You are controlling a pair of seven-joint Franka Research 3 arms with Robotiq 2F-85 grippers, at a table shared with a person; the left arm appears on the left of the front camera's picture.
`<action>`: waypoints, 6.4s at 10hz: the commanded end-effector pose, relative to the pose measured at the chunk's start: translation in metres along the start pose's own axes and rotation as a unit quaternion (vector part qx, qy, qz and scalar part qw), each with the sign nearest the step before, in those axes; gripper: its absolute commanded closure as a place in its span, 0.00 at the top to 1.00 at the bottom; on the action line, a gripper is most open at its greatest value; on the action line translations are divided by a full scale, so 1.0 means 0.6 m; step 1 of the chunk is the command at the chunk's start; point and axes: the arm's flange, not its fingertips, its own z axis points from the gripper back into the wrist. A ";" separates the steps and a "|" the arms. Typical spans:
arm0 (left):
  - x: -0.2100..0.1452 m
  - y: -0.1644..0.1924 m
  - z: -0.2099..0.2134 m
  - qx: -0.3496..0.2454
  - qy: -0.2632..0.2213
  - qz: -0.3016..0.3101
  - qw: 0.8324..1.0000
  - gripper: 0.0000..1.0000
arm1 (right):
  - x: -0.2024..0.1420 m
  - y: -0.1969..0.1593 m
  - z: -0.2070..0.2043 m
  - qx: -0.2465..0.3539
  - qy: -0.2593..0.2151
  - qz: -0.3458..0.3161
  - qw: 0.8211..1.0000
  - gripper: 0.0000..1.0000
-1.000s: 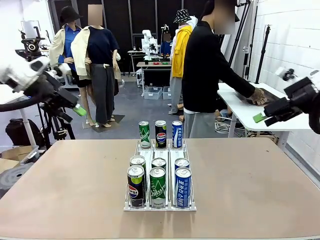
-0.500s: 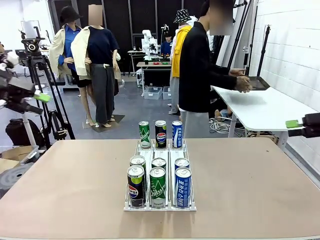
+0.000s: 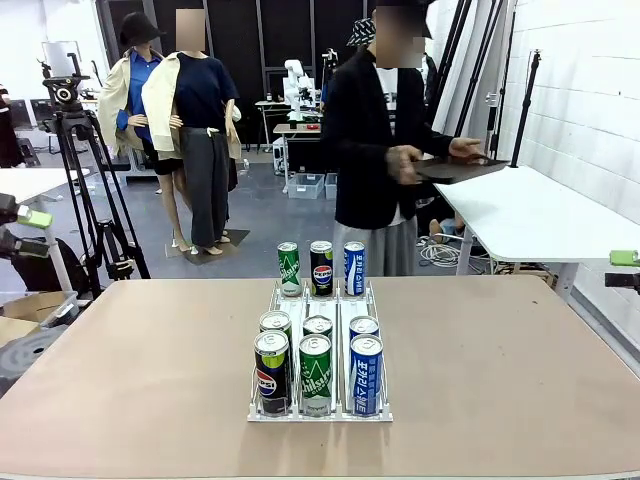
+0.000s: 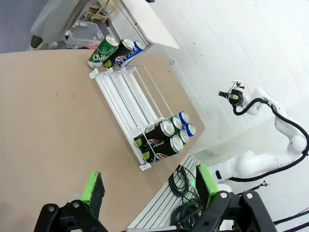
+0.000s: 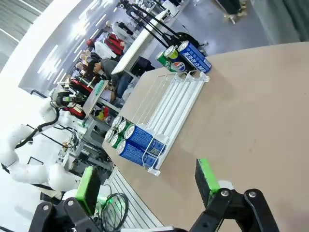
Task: Retrieve and hand over the desired beverage to the person.
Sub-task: Pick up a can of the same type that the person held from the Automatic Can Dispenser.
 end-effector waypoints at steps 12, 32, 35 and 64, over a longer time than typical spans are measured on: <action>-0.023 0.042 -0.005 -0.093 -0.040 -0.061 0.993 1.00 | 0.104 -0.002 -0.068 0.139 0.061 0.039 0.988 1.00; -0.028 0.049 -0.005 -0.110 -0.039 -0.027 0.993 1.00 | 0.123 0.008 -0.103 0.141 0.119 0.021 0.983 1.00; -0.028 0.049 -0.005 -0.110 -0.039 -0.027 0.993 1.00 | 0.123 0.008 -0.103 0.141 0.119 0.021 0.983 1.00; -0.028 0.049 -0.005 -0.110 -0.039 -0.027 0.993 1.00 | 0.123 0.008 -0.103 0.141 0.119 0.021 0.983 1.00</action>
